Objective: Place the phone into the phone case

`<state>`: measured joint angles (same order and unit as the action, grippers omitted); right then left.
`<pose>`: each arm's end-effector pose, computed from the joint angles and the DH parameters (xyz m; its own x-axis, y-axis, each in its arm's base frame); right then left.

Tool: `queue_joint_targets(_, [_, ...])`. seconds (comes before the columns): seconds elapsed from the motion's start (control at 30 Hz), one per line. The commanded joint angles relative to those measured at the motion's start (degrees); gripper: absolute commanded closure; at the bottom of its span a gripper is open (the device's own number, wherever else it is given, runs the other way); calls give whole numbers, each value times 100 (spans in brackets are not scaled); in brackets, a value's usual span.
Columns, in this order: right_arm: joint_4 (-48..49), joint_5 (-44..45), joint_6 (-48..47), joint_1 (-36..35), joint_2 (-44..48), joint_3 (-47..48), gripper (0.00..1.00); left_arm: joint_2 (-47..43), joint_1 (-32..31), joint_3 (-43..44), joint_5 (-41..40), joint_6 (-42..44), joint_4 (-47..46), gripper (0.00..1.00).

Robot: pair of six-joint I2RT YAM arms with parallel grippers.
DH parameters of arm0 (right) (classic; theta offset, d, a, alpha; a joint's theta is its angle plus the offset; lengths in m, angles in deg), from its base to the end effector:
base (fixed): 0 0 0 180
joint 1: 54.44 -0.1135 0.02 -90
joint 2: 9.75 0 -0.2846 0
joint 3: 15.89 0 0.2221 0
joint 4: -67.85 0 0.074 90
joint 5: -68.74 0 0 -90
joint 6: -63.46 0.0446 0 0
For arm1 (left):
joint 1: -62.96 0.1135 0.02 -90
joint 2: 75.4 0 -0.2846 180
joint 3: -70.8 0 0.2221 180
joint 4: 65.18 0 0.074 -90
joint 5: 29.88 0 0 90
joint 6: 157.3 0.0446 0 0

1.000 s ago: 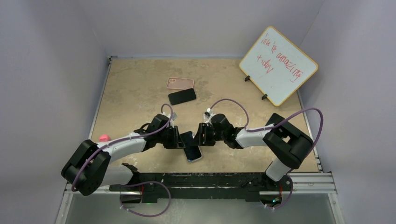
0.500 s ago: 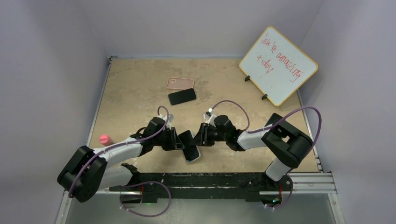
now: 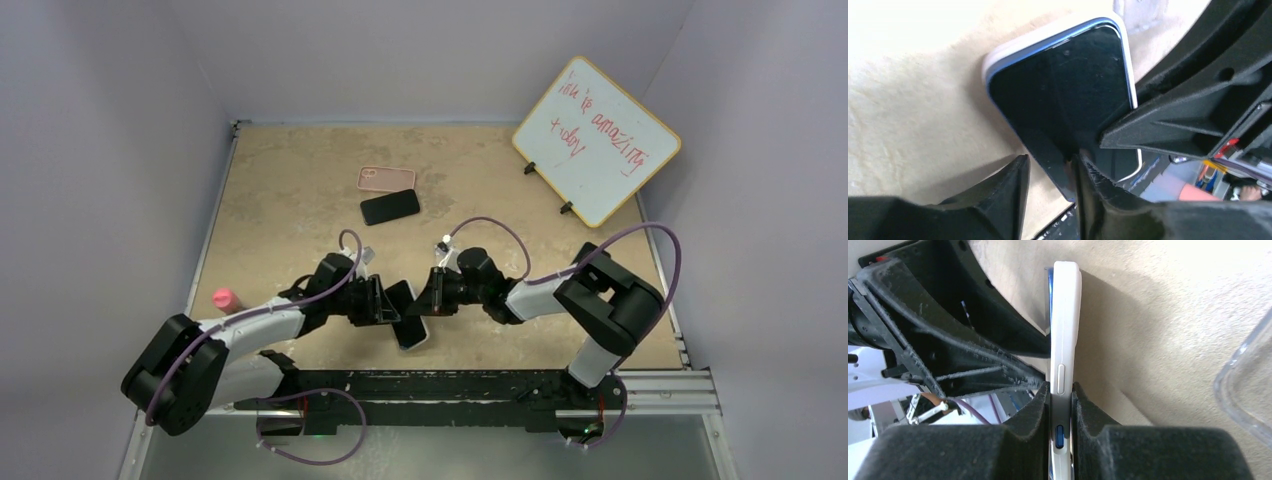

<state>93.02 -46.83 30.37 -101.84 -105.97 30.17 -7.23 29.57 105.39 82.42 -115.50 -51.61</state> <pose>0.1866 0.2314 0.1776 -0.9343 0.1005 -0.3421 -0.2675 0.4367 0.8589 0.1390 -0.1119 0.1703 -0.9482 -0.2011 -0.2459 0.0267 0.7210 -0.6924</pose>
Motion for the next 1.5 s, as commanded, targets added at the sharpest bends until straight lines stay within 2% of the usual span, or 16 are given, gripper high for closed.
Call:
queue_joint_targets(0.0, [257,-405,-217,109,523,172,100,-580,-74,401,391,222,441,49])
queue_joint_targets(0.13, [-263,-430,-520,291,1148,279,100,-1293,-51,1012,155,455,1119,17])
queue_joint_targets(0.2, [-722,-304,-846,312,1537,385,100,-1454,-52,1447,17,732,1585,13])
queue_joint_targets(0.33, [-1386,-92,-1320,419,2365,554,100,-1720,-54,2012,220,1385,1778,12])
queue_joint_targets(0.47, [-1853,-71,-1598,436,2894,824,100,-2405,-51,2021,337,1446,1450,12])
queue_joint_targets(0.77, [-1317,-50,-987,439,3775,749,100,-2605,-54,2415,898,1421,1621,10])
queue_joint_targets(0.9, [-1434,-51,-983,440,4111,821,100,-2666,-54,2372,1317,921,1032,10])
queue_joint_targets(1.13, [-1160,-56,-901,441,4739,589,100,-2748,-51,2221,1272,538,653,10])
queue_joint_targets(1.27, [-699,-420,-707,441,4793,517,100,-2760,-54,1973,1583,112,-350,11])
queue_joint_targets(1.4, [-225,-784,-396,434,4829,470,100,-2858,-54,1504,1918,-866,-1989,12])
queue_joint_targets(1.47, [-180,-927,-373,441,4852,535,100,-2910,-54,1441,1917,-1068,-2348,12])
